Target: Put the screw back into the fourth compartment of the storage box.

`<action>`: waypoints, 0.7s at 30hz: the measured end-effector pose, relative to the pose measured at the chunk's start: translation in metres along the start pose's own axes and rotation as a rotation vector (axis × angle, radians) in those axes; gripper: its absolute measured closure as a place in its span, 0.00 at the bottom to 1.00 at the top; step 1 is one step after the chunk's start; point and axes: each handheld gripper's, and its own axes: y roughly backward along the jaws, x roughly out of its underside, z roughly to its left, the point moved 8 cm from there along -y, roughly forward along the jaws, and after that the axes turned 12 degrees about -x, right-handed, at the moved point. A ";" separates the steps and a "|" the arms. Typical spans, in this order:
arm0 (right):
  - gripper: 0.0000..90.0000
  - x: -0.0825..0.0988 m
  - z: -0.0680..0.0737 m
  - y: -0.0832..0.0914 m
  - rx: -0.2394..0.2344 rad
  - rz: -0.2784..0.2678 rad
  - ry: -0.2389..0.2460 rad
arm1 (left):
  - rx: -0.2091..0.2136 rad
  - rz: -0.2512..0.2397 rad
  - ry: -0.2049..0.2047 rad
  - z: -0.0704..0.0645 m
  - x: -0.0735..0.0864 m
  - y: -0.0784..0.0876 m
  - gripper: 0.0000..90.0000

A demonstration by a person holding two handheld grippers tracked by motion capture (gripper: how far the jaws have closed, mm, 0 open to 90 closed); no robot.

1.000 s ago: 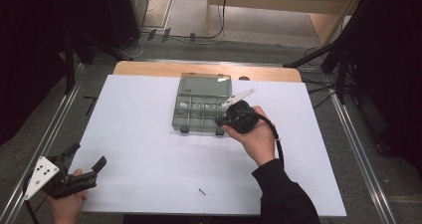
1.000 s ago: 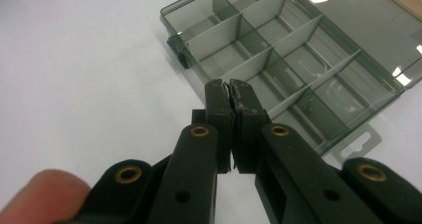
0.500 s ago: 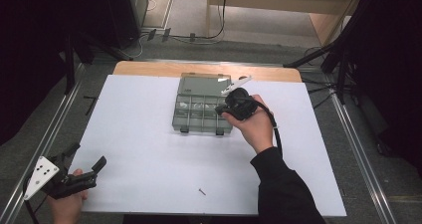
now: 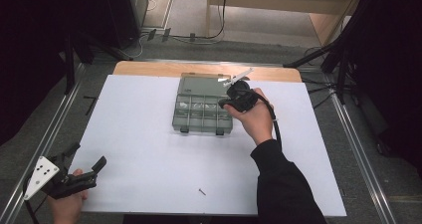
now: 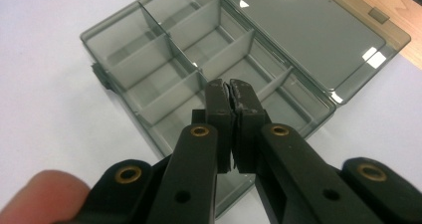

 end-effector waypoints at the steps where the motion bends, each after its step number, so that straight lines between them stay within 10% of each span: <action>1: 1.00 0.000 -0.002 -0.001 0.001 0.001 0.001 | 0.000 0.000 0.001 0.000 0.000 0.000 0.01; 21: 1.00 0.008 -0.037 -0.033 0.056 0.040 -0.072 | 0.002 -0.002 0.000 0.000 0.000 0.000 0.01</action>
